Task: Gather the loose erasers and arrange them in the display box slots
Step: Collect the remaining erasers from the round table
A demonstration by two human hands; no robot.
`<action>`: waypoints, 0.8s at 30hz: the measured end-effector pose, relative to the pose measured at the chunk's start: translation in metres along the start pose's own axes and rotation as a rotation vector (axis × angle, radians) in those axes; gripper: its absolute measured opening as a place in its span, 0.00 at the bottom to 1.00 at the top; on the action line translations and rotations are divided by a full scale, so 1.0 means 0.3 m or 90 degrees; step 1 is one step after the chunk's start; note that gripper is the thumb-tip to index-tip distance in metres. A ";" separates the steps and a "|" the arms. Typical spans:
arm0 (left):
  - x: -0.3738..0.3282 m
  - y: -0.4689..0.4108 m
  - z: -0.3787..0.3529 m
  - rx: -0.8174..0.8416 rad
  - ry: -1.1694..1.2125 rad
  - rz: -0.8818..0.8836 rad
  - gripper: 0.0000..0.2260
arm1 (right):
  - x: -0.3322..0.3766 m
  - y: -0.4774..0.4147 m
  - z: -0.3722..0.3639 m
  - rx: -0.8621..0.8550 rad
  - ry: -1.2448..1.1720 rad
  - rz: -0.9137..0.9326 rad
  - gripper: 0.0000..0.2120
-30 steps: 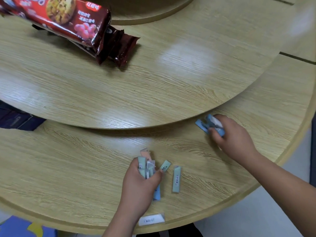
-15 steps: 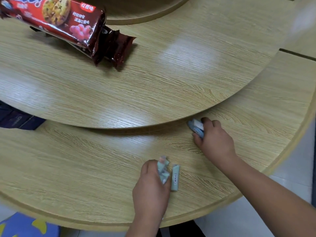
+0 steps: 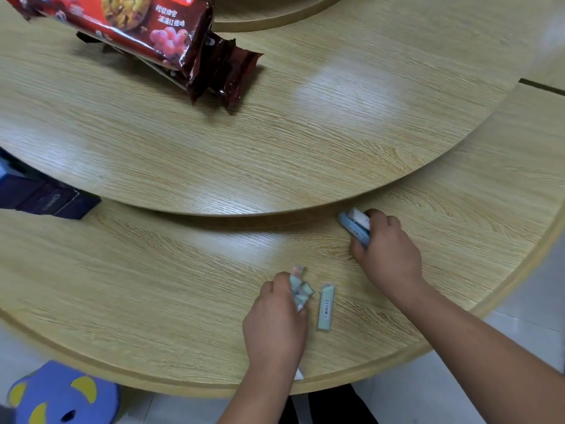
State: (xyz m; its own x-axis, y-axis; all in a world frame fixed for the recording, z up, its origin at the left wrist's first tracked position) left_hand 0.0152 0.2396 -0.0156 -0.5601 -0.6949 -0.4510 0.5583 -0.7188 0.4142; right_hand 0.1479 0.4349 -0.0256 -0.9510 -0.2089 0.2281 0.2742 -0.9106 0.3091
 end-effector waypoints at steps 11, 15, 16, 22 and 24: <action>0.012 -0.002 -0.008 -0.022 -0.145 -0.121 0.18 | 0.028 -0.008 0.026 0.012 0.055 0.023 0.16; 0.007 -0.006 -0.023 -0.011 -0.171 -0.151 0.20 | 0.033 -0.010 0.025 0.006 0.062 0.045 0.16; 0.007 -0.005 -0.029 -0.006 -0.180 -0.156 0.20 | 0.033 -0.010 0.023 0.008 0.064 0.051 0.16; 0.016 -0.014 -0.022 -0.004 -0.171 -0.142 0.17 | 0.032 -0.004 0.013 0.022 0.047 0.073 0.16; 0.015 -0.014 -0.023 0.001 -0.167 -0.150 0.18 | 0.034 -0.005 0.012 0.030 0.042 0.083 0.16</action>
State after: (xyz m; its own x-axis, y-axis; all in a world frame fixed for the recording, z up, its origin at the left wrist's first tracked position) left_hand 0.0145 0.2396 -0.0250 -0.8113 -0.4918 -0.3162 0.3944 -0.8595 0.3250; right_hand 0.1383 0.4353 -0.0204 -0.9138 -0.3486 0.2085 0.4009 -0.8566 0.3249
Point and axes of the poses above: each hand's wrist, its own y-axis away from the middle knuckle, its own z-axis out of the back of the hand, x = y × z, the point moved 10 cm from there along -y, towards the middle knuckle, and after that the axes turned 6 degrees about -z, right-handed, at the moved point
